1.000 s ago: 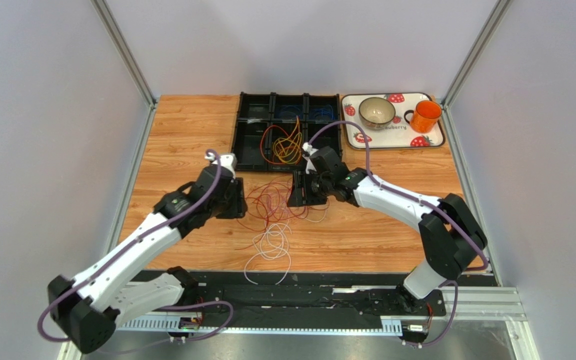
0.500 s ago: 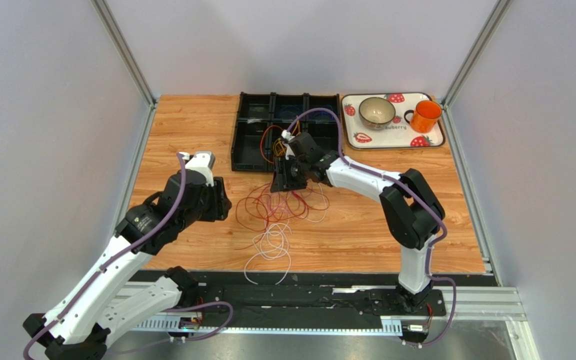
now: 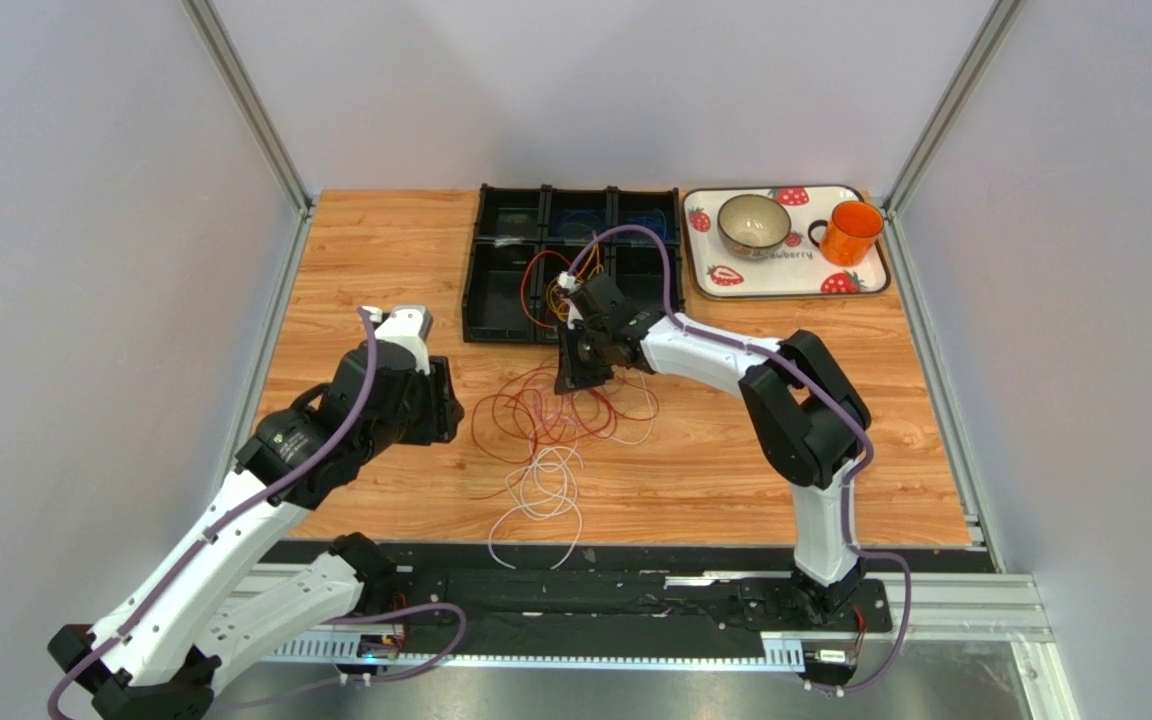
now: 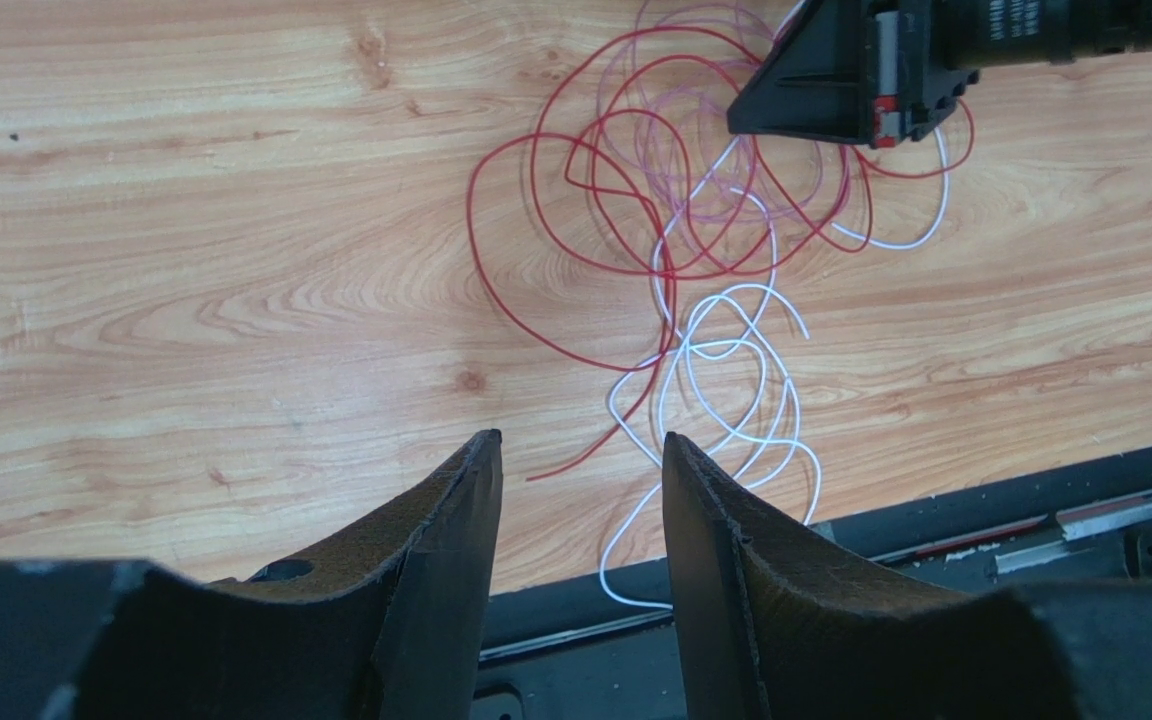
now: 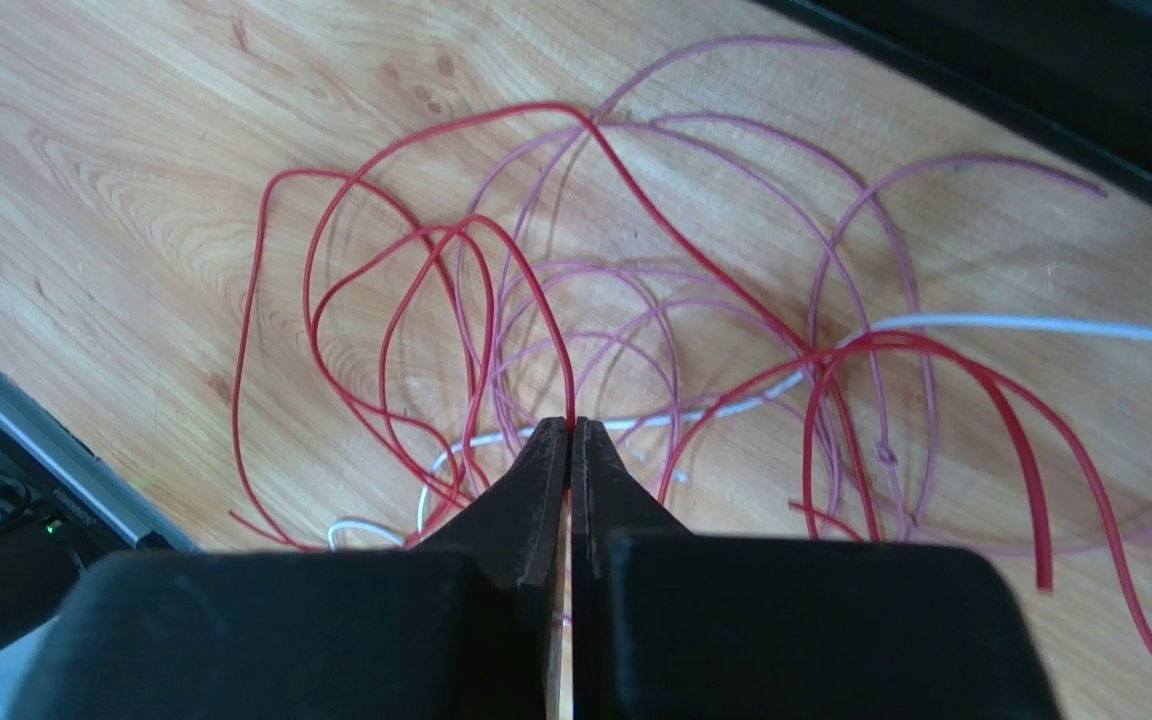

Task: Untangle the cables
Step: Place the cable in the bin, then untie the cable.

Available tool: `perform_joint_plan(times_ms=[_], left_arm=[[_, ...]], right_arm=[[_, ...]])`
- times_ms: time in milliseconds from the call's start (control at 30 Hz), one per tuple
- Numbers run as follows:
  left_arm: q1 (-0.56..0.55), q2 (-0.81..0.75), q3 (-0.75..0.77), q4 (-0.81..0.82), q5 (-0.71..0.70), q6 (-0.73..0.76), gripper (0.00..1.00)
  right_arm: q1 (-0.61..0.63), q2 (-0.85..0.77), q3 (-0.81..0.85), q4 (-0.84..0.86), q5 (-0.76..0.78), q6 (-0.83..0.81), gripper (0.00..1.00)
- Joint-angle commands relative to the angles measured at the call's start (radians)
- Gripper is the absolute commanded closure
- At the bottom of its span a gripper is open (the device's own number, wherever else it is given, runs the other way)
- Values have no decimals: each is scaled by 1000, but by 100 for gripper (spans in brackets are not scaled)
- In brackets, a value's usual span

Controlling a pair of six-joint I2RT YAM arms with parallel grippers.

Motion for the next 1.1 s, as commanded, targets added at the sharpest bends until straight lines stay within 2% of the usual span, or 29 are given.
perform_joint_plan(times_ms=[0, 133, 233, 367, 467, 567, 900, 933, 1067], left_arm=[[-4, 28, -45, 58, 2, -41, 48], [-4, 77, -84, 181, 41, -80, 51], [-4, 116, -75, 239, 50, -80, 52], [-4, 148, -43, 296, 50, -66, 51], [-4, 163, -43, 347, 56, -64, 49], [-4, 203, -62, 400, 88, -70, 48], [-7, 314, -202, 653, 213, -101, 48], [-9, 327, -198, 650, 213, -103, 48], [-15, 354, -142, 534, 165, -106, 50]], right_arm=[[5, -187, 55, -78, 9, -49, 100], [6, -365, 173, -193, 0, -77, 100], [9, -523, 227, -213, -46, -94, 100], [32, -736, 148, -74, -77, -130, 100], [37, -870, 83, 17, -29, -150, 100], [37, -924, 25, 37, 61, -181, 100], [37, -924, -71, -31, 241, -169, 100], [37, -925, -89, -42, 329, -166, 100], [37, -936, -205, -120, 475, -98, 100]])
